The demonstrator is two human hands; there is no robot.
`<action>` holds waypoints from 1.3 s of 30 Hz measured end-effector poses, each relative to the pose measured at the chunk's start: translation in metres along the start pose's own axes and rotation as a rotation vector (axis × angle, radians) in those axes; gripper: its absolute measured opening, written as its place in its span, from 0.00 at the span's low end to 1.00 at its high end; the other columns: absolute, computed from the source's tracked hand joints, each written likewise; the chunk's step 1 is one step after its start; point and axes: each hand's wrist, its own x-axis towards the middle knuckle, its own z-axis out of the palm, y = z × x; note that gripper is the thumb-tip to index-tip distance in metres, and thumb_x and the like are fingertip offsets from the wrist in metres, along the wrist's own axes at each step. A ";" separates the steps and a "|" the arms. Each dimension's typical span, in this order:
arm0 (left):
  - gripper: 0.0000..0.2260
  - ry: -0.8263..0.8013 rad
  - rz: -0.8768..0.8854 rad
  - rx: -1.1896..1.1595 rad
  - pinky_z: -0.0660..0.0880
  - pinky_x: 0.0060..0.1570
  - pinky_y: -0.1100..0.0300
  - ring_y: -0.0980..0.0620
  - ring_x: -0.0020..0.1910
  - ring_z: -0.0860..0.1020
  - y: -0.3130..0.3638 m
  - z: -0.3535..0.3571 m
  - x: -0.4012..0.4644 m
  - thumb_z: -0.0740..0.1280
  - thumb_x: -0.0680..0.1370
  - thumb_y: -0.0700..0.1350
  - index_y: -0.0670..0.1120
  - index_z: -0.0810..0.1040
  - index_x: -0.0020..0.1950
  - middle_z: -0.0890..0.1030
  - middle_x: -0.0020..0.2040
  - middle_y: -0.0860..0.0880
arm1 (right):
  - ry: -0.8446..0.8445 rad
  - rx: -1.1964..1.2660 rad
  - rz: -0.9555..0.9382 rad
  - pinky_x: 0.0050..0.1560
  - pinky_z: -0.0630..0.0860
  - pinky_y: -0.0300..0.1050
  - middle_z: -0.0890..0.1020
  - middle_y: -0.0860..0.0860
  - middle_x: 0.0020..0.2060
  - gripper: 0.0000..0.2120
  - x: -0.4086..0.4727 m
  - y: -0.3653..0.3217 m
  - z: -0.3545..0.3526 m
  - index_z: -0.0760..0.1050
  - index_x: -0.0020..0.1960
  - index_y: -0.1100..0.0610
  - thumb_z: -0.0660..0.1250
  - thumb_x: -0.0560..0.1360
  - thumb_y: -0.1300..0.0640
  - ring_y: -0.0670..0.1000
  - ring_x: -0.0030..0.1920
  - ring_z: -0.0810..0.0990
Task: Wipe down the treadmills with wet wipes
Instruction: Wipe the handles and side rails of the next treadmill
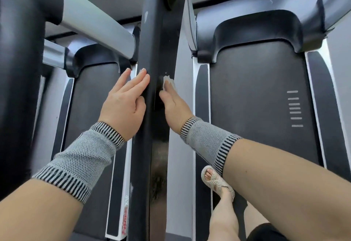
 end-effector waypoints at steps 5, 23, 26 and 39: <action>0.23 -0.009 0.008 0.003 0.58 0.70 0.56 0.48 0.76 0.58 0.000 -0.001 0.001 0.60 0.78 0.33 0.45 0.69 0.72 0.63 0.70 0.58 | -0.013 -0.023 -0.026 0.62 0.54 0.37 0.60 0.51 0.75 0.23 0.000 -0.003 -0.005 0.53 0.77 0.50 0.49 0.82 0.50 0.52 0.72 0.62; 0.24 -0.035 -0.044 -0.030 0.56 0.72 0.57 0.49 0.76 0.57 0.003 -0.001 0.000 0.58 0.78 0.36 0.48 0.67 0.74 0.62 0.71 0.60 | -0.027 -0.089 -0.161 0.69 0.45 0.36 0.46 0.45 0.77 0.27 0.006 -0.030 -0.007 0.43 0.78 0.49 0.48 0.82 0.50 0.38 0.72 0.47; 0.24 -0.027 -0.051 -0.034 0.56 0.72 0.59 0.50 0.76 0.57 0.003 0.000 -0.002 0.56 0.78 0.37 0.47 0.67 0.74 0.62 0.71 0.60 | -0.049 -0.062 -0.181 0.65 0.47 0.29 0.50 0.43 0.77 0.26 -0.010 -0.026 -0.002 0.45 0.78 0.48 0.50 0.82 0.52 0.33 0.68 0.49; 0.23 -0.026 -0.035 -0.013 0.56 0.71 0.59 0.50 0.75 0.57 0.002 -0.002 0.000 0.58 0.77 0.37 0.46 0.69 0.72 0.63 0.71 0.59 | -0.109 -0.036 -0.132 0.71 0.51 0.37 0.51 0.42 0.77 0.25 -0.030 -0.008 0.002 0.46 0.77 0.45 0.49 0.82 0.51 0.36 0.70 0.52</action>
